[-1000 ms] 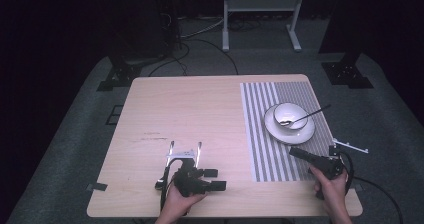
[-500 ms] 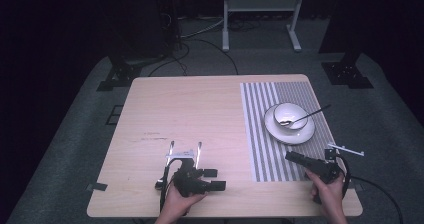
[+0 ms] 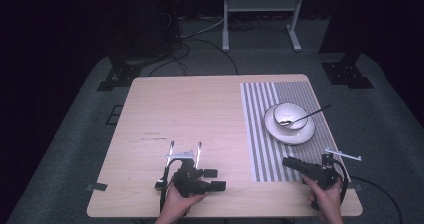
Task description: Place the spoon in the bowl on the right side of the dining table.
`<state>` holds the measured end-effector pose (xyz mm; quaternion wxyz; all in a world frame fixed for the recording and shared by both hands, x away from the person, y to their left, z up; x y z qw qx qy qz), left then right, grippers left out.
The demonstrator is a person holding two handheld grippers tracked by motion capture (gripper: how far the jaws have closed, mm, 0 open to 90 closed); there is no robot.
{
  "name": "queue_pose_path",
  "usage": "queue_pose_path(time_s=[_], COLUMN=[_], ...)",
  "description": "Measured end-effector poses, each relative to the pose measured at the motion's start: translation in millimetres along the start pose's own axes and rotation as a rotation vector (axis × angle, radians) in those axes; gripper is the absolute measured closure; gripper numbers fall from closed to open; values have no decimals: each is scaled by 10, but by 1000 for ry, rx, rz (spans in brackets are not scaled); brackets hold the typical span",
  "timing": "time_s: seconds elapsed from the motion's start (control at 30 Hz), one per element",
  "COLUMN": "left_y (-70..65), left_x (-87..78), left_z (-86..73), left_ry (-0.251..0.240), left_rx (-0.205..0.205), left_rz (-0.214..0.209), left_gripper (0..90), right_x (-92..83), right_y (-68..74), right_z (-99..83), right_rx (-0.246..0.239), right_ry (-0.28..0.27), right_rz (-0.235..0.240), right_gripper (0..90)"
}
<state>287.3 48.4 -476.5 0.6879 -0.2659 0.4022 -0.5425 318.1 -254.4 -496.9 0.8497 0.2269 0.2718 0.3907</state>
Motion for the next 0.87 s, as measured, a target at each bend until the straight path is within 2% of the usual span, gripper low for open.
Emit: queue_pose_path(time_s=[0.6, 0.87], left_y=[8, 18], left_x=[-24, -52], left_z=[-7, -9], left_ry=[-9, -17], left_rx=[2, -2], left_rz=[6, 9], left_gripper=[48, 48], right_x=[66, 45], right_y=[125, 179], right_z=[-202, -309], right_rx=[-34, -46], right_ry=[28, 18], right_rz=[4, 20], right_gripper=[428, 426])
Point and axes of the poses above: each handheld gripper's, and its own axes: x roughly forward along the jaws, z roughly out of its top, y roughly to its left, the point moved 7 cm from there along x, roughly forward along the jaws, and after that the axes turned 11 degrees about -x, right-handed, at the moved point
